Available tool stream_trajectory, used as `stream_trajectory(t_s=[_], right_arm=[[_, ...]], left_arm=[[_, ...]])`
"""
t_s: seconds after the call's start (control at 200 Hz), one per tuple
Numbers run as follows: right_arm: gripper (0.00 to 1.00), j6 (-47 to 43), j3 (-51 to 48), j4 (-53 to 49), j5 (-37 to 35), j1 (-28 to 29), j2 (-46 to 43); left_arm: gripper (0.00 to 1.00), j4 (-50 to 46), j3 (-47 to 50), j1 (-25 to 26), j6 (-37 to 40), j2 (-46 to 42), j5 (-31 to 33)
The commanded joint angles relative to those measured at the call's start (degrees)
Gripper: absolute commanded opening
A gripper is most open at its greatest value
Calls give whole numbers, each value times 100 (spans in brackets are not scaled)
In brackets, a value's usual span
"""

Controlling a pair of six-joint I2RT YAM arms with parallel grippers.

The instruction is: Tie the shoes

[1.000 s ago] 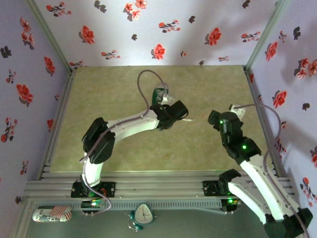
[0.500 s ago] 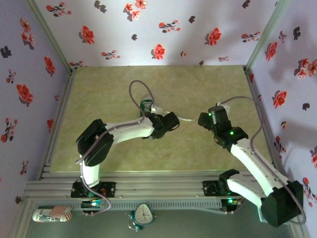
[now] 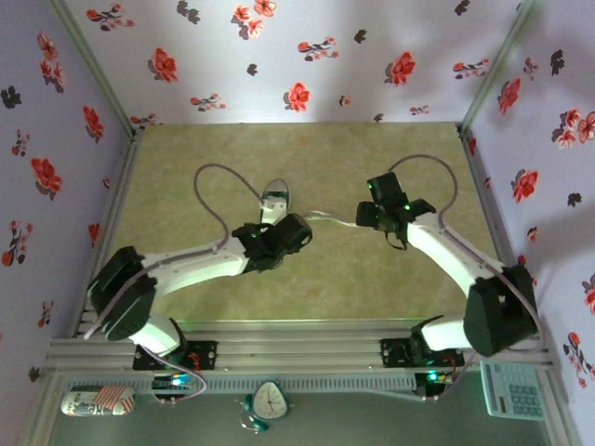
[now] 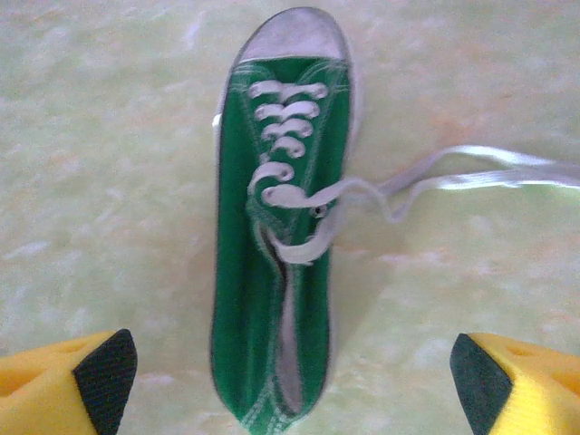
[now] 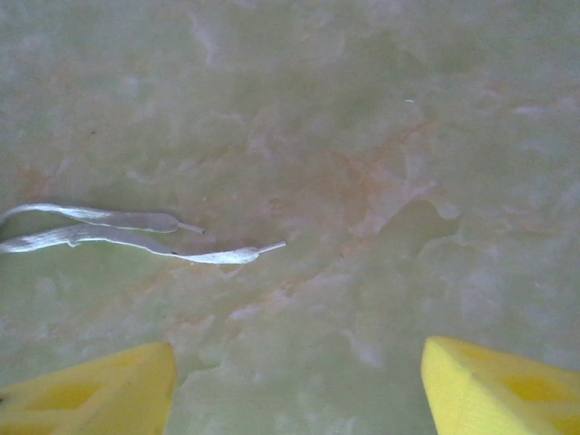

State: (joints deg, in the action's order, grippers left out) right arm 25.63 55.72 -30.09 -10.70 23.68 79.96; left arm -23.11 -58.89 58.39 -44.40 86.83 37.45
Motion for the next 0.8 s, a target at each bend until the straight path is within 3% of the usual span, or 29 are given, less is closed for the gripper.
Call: stream_trajectory(t_s=[0.0, 0.07, 0.285, 0.56, 0.795], right_arm=[[63, -59, 383, -224, 91, 22, 584], [54, -399, 693, -295, 171, 9, 1076], [55, -1384, 1401, -498, 1248, -170, 2232], [68, -2042, 1932, -576, 1598, -158, 2851], [68, -2333, 2106, -781, 1419, -175, 3074]], left_arm=[[93, 1027, 450, -269, 522, -525, -748], [93, 1430, 763, -578, 614, -787, -1434], [93, 1635, 1277, -1188, 554, -1259, -2205], [93, 1374, 1558, -1434, 594, -1766, -2271], [93, 1206, 1732, -1515, 617, -2060, -2271]])
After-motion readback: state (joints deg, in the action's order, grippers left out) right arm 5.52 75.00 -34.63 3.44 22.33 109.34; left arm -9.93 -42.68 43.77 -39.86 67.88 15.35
